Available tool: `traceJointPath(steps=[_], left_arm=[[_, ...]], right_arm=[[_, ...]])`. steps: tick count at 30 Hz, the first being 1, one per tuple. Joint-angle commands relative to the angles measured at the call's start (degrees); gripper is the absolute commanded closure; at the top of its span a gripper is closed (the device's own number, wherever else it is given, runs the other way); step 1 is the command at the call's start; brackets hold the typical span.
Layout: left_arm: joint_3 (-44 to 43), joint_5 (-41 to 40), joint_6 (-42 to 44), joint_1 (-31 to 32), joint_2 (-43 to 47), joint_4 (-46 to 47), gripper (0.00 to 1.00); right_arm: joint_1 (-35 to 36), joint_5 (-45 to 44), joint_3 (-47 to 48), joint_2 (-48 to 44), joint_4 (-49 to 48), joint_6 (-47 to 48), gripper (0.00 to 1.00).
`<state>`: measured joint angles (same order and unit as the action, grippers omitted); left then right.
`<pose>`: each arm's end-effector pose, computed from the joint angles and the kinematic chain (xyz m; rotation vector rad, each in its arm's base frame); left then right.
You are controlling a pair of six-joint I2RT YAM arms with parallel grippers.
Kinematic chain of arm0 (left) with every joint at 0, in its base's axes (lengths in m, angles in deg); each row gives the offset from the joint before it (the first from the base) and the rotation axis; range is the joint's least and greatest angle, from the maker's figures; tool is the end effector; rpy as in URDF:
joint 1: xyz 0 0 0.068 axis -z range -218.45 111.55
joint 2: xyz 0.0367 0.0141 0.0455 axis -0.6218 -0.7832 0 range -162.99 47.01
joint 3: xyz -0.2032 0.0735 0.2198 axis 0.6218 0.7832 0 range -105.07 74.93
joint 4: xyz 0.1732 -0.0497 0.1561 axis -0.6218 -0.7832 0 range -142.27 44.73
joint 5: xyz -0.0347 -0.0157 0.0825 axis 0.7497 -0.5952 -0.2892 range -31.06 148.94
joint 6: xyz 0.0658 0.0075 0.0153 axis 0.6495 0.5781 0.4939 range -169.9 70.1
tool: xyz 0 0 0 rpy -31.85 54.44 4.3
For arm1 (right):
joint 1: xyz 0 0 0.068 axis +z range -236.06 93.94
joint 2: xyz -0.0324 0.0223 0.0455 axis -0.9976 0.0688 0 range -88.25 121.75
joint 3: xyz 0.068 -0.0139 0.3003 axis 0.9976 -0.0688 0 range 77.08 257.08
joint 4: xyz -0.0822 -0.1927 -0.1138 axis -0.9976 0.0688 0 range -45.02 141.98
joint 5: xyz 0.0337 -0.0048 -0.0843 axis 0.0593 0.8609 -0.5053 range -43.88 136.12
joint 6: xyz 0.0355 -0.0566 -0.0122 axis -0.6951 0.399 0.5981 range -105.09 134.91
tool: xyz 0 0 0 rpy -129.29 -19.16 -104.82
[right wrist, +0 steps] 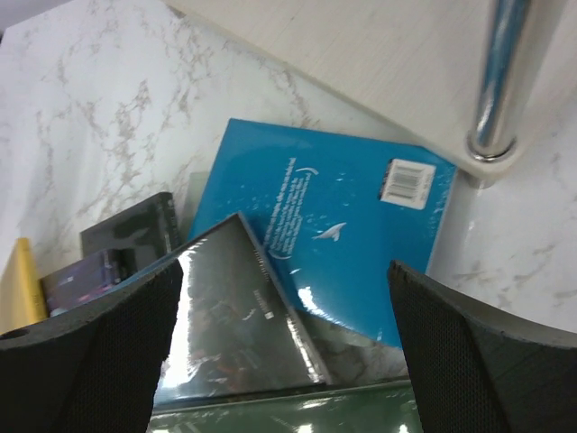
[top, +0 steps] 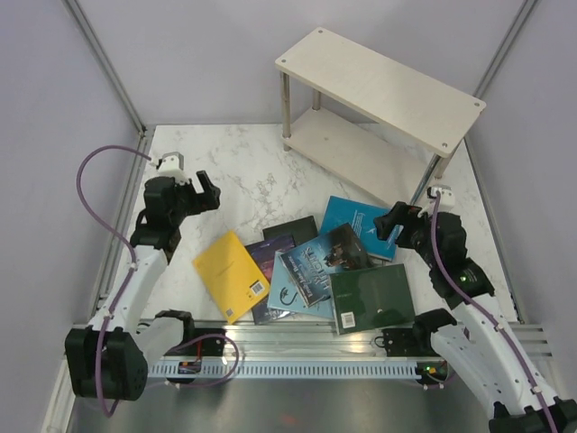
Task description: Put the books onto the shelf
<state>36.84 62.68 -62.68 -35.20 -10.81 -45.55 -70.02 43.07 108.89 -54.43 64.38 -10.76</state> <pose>0.2077 -0.0154 0.3060 -0.1161 1.9237 -0.2504 0.1087 0.0281 0.2860 0.2009 1.9580 0.4287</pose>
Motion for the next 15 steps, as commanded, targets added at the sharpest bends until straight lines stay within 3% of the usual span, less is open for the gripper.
traceJointPath(steps=[1, 3, 4, 7, 15], left_arm=[[-10.1, 3.9, -10.5, -0.3, -2.8, -21.7, 0.00], [-11.9, 6.8, -9.9, -0.6, -3.3, -25.2, 0.00], [-12.9, 7.8, -10.4, -0.6, -2.7, -25.4, 0.00], [-13.5, 5.7, -14.8, -0.6, 2.0, -26.0, 0.00], [-14.9, 5.7, -14.8, -0.3, -1.3, -26.0, 0.00]], right_arm=[[0.2, 9.5, 7.4, 5.2, 8.0, -9.7, 0.02], [0.1, 16.5, 7.9, 8.9, 7.8, -10.9, 0.02], [0.2, 24.2, 7.6, 9.9, 4.6, -11.7, 0.02], [0.3, 34.7, 3.8, 11.6, -2.5, -17.9, 0.02], [0.2, 49.4, -8.3, 12.1, -11.6, -30.5, 0.02]])
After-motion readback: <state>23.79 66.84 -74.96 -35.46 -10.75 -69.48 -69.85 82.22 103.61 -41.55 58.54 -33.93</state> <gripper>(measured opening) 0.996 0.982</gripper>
